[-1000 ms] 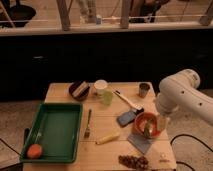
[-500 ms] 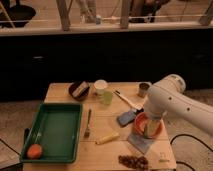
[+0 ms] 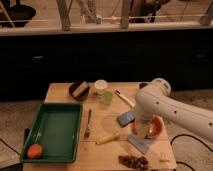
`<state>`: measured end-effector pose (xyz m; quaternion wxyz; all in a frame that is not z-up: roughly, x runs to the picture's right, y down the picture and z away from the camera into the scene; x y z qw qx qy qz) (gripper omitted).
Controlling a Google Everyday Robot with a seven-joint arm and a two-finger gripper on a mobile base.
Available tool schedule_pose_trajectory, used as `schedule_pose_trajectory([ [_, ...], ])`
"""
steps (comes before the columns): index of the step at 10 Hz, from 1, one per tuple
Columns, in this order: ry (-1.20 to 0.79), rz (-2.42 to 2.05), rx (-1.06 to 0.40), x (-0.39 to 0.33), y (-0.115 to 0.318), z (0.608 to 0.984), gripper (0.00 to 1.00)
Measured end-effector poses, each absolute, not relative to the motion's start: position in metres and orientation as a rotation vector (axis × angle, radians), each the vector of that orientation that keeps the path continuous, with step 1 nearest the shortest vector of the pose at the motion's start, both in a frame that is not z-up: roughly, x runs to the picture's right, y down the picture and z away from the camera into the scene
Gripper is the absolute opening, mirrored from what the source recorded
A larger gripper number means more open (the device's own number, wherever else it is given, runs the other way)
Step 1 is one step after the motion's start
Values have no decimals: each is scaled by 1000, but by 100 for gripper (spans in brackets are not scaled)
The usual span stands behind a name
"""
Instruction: Place banana in tray
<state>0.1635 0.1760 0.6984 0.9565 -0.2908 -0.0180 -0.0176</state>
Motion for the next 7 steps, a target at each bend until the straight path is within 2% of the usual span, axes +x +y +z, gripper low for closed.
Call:
schedule_pose_trajectory([
  [7,-125,-112,-624,105,205,727,80],
])
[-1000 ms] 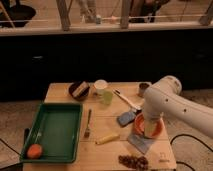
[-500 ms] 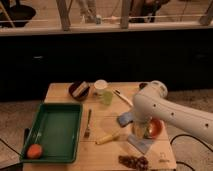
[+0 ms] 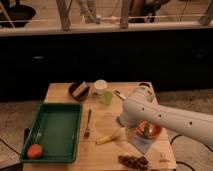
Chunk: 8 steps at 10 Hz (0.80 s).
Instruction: Place banana in tray
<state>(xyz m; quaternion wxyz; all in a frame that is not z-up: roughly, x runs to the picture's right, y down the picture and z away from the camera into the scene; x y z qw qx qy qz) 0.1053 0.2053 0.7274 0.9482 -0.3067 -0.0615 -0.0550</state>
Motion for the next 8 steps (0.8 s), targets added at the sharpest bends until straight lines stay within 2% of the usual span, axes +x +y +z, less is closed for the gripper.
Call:
schedule_pose_trajectory([
  [8,-191,-109,-686,81,246,758,80],
])
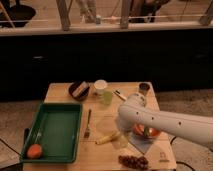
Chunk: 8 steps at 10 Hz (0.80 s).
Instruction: Place banana in tray
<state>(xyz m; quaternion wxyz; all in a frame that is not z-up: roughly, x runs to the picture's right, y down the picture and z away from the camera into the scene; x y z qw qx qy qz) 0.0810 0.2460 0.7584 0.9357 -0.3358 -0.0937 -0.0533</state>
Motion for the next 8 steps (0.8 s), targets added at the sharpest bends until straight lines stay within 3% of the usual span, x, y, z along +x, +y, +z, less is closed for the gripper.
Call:
schedule_pose_trajectory([
  [8,-217,-101,-713,73,263,776,80],
])
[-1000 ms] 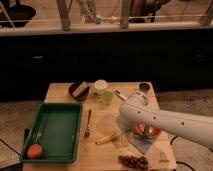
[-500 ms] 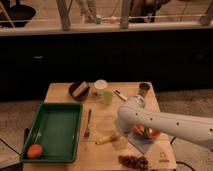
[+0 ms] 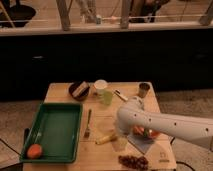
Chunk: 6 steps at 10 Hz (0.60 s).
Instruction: Place banana in tray
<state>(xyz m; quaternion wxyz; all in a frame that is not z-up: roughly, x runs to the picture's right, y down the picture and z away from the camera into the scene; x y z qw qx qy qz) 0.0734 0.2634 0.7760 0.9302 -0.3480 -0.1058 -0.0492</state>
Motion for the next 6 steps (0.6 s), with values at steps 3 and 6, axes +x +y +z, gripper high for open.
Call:
schedule_pose_trajectory([
  [3,-222,-99,-718,74,267,779,75],
  [6,-229,-99,-725,71,271,783,69],
])
